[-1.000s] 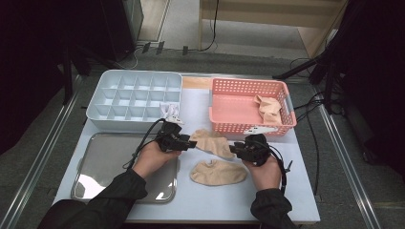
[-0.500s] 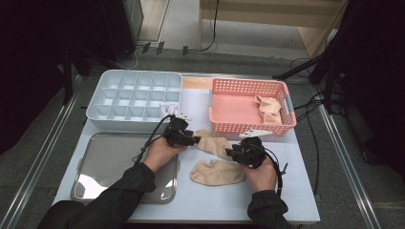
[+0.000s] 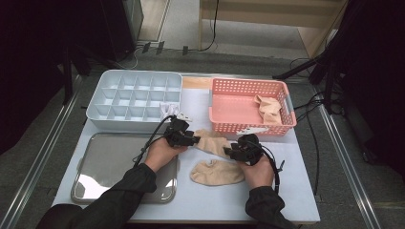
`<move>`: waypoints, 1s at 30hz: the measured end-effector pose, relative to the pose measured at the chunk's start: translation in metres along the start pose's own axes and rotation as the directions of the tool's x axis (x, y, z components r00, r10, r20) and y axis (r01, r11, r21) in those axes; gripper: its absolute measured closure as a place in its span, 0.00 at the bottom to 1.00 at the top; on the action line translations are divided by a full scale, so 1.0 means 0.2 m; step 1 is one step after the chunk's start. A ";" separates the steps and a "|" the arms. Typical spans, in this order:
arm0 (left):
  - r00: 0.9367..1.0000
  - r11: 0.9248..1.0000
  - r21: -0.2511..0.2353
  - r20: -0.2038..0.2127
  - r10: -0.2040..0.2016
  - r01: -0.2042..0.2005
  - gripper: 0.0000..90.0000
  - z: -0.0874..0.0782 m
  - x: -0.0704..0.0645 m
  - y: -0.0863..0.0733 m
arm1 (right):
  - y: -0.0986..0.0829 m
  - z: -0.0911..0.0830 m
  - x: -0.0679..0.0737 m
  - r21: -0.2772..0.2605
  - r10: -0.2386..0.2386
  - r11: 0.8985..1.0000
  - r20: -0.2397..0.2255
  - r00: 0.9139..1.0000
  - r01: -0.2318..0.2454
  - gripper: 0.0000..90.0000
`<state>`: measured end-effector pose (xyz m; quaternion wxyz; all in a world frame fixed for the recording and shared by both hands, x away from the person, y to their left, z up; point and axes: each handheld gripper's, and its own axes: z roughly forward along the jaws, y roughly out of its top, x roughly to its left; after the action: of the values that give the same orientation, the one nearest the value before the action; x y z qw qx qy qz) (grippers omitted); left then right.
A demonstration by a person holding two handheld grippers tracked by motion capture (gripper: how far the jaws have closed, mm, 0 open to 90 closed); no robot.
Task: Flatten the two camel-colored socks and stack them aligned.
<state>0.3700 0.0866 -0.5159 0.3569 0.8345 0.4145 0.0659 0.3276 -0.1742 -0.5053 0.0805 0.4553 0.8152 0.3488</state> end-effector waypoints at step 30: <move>0.988 0.998 -0.005 0.143 -0.054 0.056 0.95 -0.15 -0.04 0.02 | 0.04 -0.09 -0.03 0.007 0.012 1.000 -0.021 1.000 -0.012 0.94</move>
<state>0.3545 0.0960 -0.4901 0.3912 0.8238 0.4103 -0.0022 0.3274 -0.1846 -0.4883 0.0682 0.4568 0.8145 0.3511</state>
